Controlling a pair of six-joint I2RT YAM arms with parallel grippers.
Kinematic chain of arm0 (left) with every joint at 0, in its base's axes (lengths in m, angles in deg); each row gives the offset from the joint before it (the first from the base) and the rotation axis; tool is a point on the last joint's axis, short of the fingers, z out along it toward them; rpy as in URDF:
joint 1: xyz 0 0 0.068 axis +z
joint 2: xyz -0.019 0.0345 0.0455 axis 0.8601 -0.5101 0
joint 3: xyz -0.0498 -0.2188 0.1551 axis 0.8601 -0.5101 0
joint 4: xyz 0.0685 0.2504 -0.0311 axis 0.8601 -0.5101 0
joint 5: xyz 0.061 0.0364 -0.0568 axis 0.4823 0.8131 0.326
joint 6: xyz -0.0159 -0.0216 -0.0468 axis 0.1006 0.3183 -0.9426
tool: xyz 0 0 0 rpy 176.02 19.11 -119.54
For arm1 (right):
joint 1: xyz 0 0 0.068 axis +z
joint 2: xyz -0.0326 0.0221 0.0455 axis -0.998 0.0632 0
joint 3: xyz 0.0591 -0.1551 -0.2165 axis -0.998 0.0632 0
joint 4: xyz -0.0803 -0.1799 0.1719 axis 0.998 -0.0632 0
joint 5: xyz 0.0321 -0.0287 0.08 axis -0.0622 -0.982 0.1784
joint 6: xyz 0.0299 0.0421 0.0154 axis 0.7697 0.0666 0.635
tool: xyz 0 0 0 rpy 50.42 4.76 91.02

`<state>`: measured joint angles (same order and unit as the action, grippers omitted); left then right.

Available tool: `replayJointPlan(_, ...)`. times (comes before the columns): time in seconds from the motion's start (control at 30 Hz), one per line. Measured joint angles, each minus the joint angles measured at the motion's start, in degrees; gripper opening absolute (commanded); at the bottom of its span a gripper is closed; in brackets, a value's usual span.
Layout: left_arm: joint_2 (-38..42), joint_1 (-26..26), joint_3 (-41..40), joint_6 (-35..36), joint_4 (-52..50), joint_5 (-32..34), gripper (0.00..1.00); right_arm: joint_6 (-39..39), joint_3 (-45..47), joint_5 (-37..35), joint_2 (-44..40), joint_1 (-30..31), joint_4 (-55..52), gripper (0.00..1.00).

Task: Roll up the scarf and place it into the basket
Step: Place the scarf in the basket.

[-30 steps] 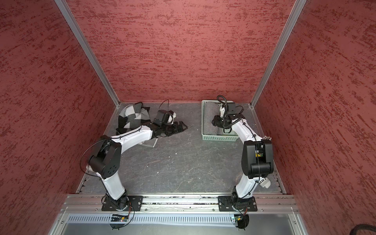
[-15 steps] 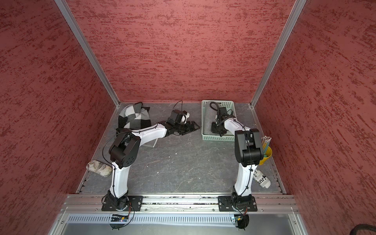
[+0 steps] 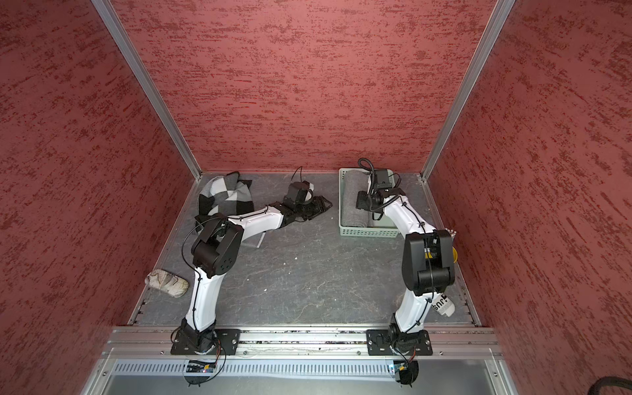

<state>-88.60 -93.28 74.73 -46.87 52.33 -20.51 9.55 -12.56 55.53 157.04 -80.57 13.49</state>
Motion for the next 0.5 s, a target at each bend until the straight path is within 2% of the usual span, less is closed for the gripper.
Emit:
replayJointPlan(0.1, -2.51, 0.52, 2.99, -1.2, 1.05, 0.46, 0.65, 3.45, -1.11, -3.41, 1.2, -0.72, 2.45, 0.5)
replayJointPlan(0.27, -7.19, 1.05, 7.17, -2.49, 1.31, 0.15, 0.66, 6.54, -6.93, -11.19, 9.94, -2.23, 5.05, 0.46)
replayJointPlan(0.5, -12.39, 1.2, 13.44, -2.84, -0.9, -0.87, 0.66, 6.99, -15.78, -11.74, 24.96, -3.87, 6.32, 0.41)
